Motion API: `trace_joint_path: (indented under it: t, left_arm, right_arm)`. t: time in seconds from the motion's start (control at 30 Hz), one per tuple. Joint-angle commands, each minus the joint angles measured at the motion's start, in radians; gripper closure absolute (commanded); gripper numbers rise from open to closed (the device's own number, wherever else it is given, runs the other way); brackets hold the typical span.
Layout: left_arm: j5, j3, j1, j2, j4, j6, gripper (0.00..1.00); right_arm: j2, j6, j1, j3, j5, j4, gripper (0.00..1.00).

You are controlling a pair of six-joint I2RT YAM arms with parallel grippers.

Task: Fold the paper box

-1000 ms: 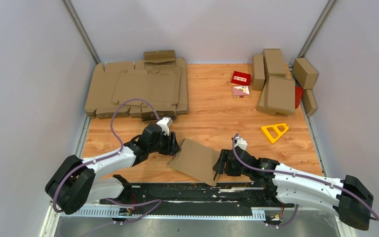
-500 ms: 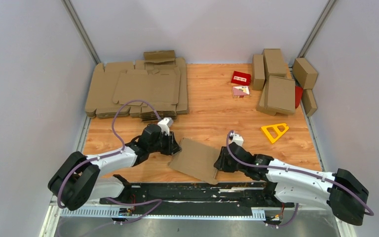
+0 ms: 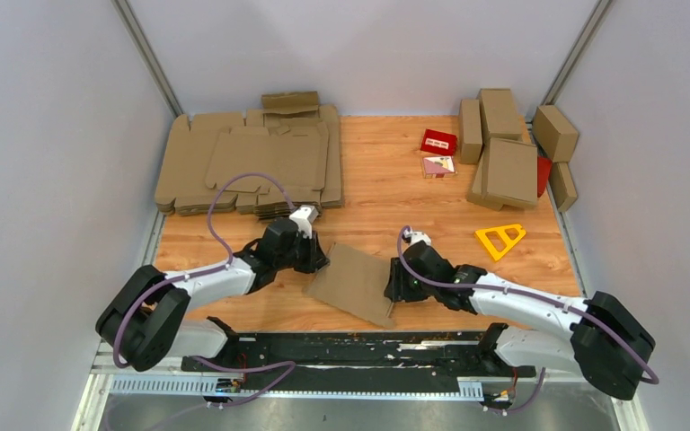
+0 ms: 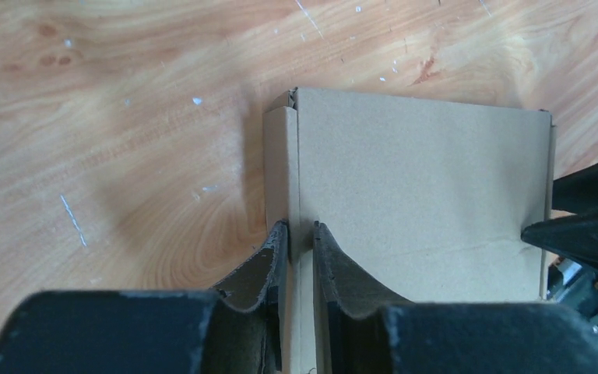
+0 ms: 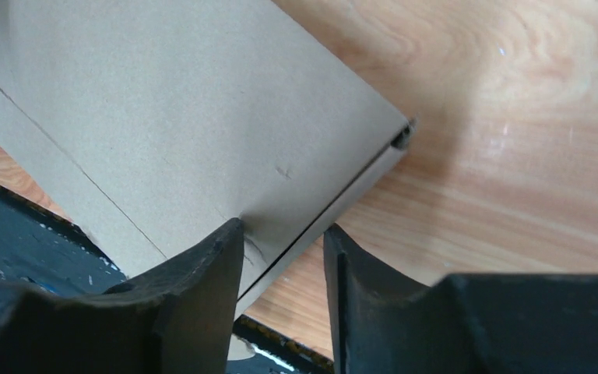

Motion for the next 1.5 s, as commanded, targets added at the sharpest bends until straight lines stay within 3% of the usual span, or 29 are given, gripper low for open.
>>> trace_joint_path:
  t: [0.0,0.1,0.33,0.5,0.63,0.77,0.87,0.93,1.1,1.2,1.37,1.47]
  left_arm:
    - [0.011,0.073,-0.034,0.052,-0.031,0.063,0.79]
    - [-0.014,0.107,-0.034,0.091,-0.054,0.1,0.8]
    - [-0.044,0.166,-0.038,0.13,-0.087,0.159,0.8]
    - [-0.05,0.184,-0.04,0.128,-0.097,0.181,0.8]
    - [-0.038,0.192,-0.046,0.134,-0.084,0.199,0.8]
    - [-0.03,0.209,-0.046,0.153,-0.085,0.201,0.8]
    - [-0.031,0.217,-0.046,0.164,-0.087,0.201,0.8]
    - [-0.034,0.221,-0.046,0.169,-0.086,0.2,0.8]
    - [-0.03,0.243,-0.046,0.163,-0.094,0.189,0.73]
    - [-0.051,0.277,-0.046,0.134,-0.138,0.187,0.63]
    - [-0.134,0.324,-0.047,0.015,-0.26,0.181,0.44]
    - [-0.167,0.318,-0.046,-0.093,-0.321,0.163,0.4]
  right_arm:
    - [0.056,-0.166,-0.018,0.054,-0.11,0.057,0.53]
    - [0.051,-0.23,-0.051,0.072,-0.087,0.003,0.45]
    - [0.028,-0.337,-0.214,0.09,-0.123,-0.034,0.05]
    - [0.102,-0.412,-0.278,0.146,-0.179,-0.017,0.01]
    - [0.209,-0.492,-0.278,0.201,-0.257,-0.017,0.05]
    - [0.294,-0.51,-0.277,0.215,-0.345,0.014,0.22]
    - [0.301,-0.503,-0.277,0.198,-0.353,0.029,0.4]
    - [0.288,-0.495,-0.277,0.185,-0.346,0.037,0.47]
    - [0.287,-0.491,-0.277,0.168,-0.326,0.041,0.51]
    - [0.301,-0.487,-0.277,0.166,-0.325,0.048,0.51]
    - [0.308,-0.484,-0.276,0.16,-0.326,0.062,0.51]
    - [0.307,-0.483,-0.275,0.157,-0.325,0.066,0.51]
